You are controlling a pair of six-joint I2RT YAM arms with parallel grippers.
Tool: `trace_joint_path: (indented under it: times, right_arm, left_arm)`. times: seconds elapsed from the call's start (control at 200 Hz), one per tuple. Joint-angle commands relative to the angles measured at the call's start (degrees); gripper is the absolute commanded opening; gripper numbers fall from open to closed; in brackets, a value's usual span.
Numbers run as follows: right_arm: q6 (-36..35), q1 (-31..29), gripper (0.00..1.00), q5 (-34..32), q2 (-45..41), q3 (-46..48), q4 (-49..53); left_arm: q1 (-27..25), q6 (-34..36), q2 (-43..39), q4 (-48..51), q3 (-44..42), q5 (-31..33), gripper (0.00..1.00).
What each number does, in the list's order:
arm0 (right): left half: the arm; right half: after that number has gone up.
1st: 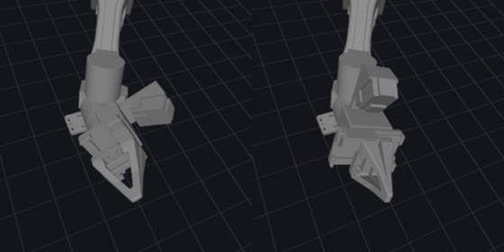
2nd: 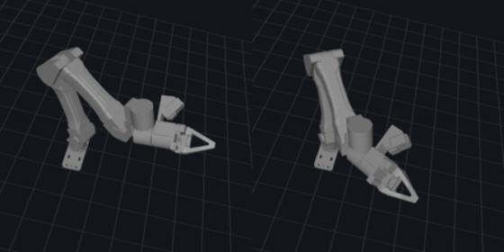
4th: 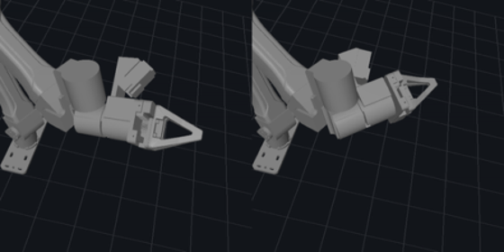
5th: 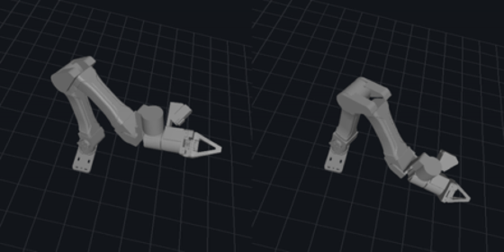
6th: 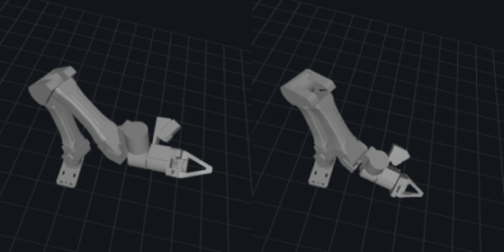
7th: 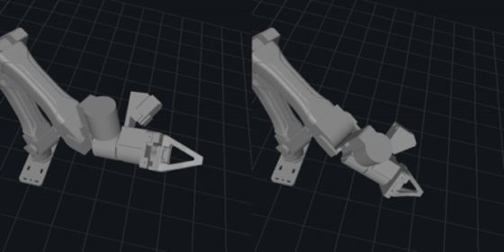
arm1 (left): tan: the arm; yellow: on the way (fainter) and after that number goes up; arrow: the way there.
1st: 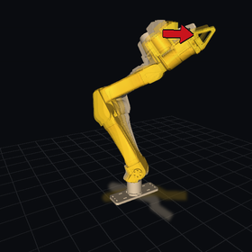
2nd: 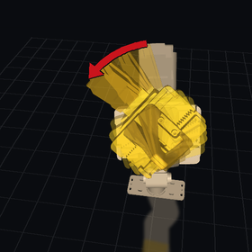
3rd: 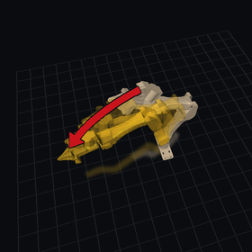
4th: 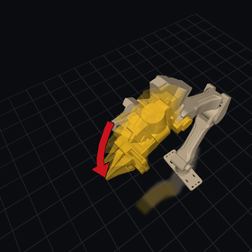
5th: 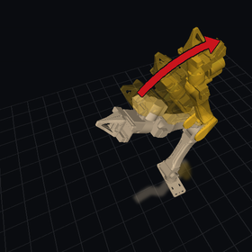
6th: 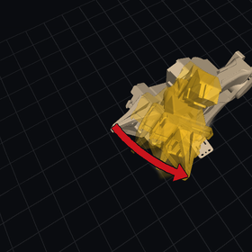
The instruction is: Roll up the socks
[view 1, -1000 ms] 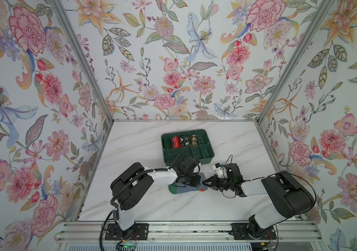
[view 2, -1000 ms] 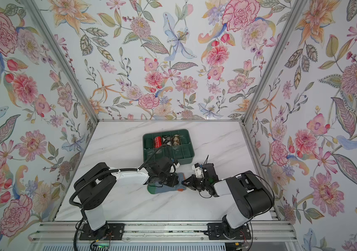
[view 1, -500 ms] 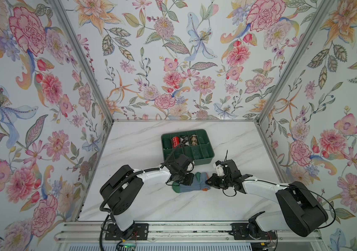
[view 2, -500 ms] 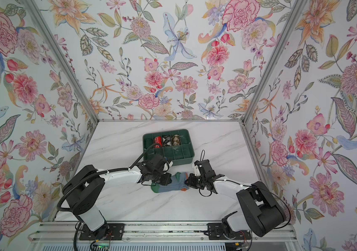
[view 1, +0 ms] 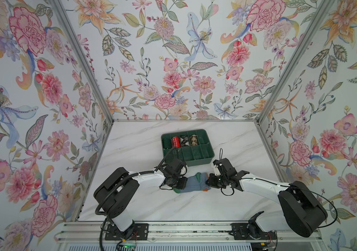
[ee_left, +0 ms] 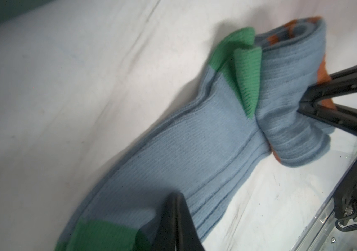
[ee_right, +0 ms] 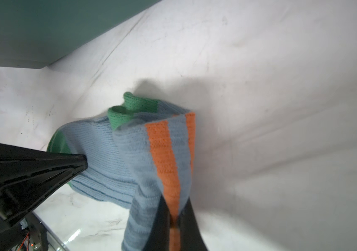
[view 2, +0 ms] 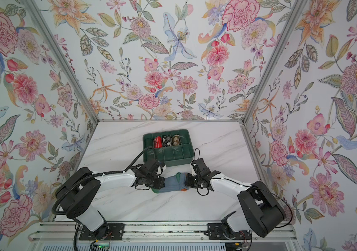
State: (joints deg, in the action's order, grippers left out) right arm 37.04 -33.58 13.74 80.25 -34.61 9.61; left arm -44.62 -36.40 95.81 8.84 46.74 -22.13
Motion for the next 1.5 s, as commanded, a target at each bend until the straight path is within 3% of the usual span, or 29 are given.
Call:
trace_joint_path:
  times: [0.0,0.365,0.751,0.851,1.026,1.211,1.496]
  right_arm:
    - [0.24,-0.42,0.0,-7.5,-1.25,-1.48,7.49]
    - [1.56,-2.14,0.0,-19.99,-3.17,-5.9,18.47]
    - [3.12,-13.74,0.0,-33.52,6.09,-16.51,28.08]
    - [3.63,-15.48,0.0,-35.88,7.64,-18.33,29.82]
    - [3.83,-17.72,0.0,-38.77,11.9,-22.19,33.2]
    - [4.57,-20.52,0.0,-42.82,16.25,-26.61,37.88]
    - [6.43,-24.7,0.0,-45.76,21.7,-31.39,41.76]
  left_arm:
    - [0.32,2.1,2.06,4.21,-4.03,3.41,0.05]
    - [0.49,2.15,1.64,1.21,-10.27,1.98,0.03]
    - [0.59,3.24,3.39,1.44,-2.89,-2.14,0.03]
    - [1.1,3.44,1.77,2.5,-1.54,-3.94,0.09]
    - [4.09,1.28,-4.27,-0.05,-1.21,-10.92,0.19]
    - [9.34,-0.13,-11.96,-0.27,-1.77,-14.78,0.19]
    - [15.45,2.27,-17.48,3.61,-3.89,-15.23,0.2]
